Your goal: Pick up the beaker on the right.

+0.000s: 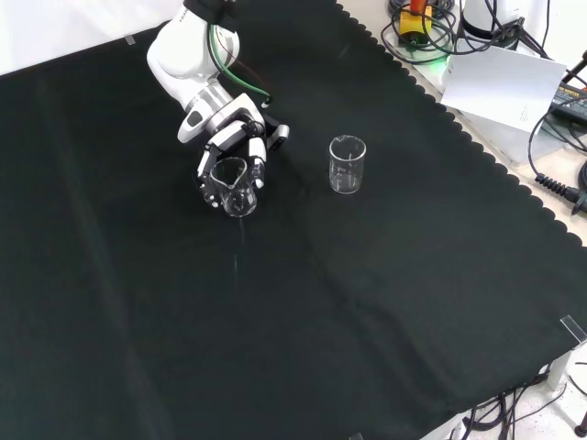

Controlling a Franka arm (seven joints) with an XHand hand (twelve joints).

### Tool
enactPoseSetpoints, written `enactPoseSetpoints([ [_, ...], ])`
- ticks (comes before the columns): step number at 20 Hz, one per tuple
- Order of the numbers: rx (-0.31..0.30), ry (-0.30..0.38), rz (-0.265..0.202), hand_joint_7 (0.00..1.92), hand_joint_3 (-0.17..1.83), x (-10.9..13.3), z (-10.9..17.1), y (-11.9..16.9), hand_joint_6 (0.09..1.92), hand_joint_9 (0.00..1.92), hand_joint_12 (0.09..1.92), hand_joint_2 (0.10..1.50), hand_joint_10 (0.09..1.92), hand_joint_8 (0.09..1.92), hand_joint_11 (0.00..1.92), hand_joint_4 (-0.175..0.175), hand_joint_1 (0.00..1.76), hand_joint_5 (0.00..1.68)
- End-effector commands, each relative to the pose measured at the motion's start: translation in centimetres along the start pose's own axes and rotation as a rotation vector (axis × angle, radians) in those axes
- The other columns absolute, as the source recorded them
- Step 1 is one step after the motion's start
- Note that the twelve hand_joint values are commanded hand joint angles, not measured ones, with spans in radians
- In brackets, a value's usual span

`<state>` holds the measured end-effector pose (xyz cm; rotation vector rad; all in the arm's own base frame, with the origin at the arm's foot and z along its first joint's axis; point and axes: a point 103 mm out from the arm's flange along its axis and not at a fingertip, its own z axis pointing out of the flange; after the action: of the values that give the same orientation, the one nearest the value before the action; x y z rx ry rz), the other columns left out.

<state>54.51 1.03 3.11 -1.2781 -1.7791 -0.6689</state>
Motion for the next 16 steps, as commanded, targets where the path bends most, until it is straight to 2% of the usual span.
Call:
enactPoseSetpoints([
  [1,-0.171,-0.083,0.037,1.07,-0.17,2.0,-1.6,-0.1,0.92,1.24,1.01,1.1,0.62,0.91,1.05,-0.121,1.39,1.01],
  [3,-0.228,-0.133,0.015,1.17,-0.17,3.1,-3.1,-0.2,0.81,1.35,1.02,1.07,0.5,0.8,1.12,-0.135,1.41,1.08],
  [5,-0.268,-0.211,-0.018,1.24,-0.17,4.6,-4.6,-0.4,0.71,1.45,1.0,1.05,0.34,0.68,1.18,-0.154,1.42,1.13],
  [8,-0.272,-0.283,-0.051,1.31,-0.17,6.3,-6.3,-0.8,0.58,1.58,0.94,1.03,0.12,0.55,1.25,-0.17,1.43,1.19],
  [16,-0.24,-0.378,-0.031,1.41,-0.17,9.2,-9.0,-3.3,0.38,1.65,0.87,1.01,0.09,0.37,1.32,-0.175,1.43,1.28],
])
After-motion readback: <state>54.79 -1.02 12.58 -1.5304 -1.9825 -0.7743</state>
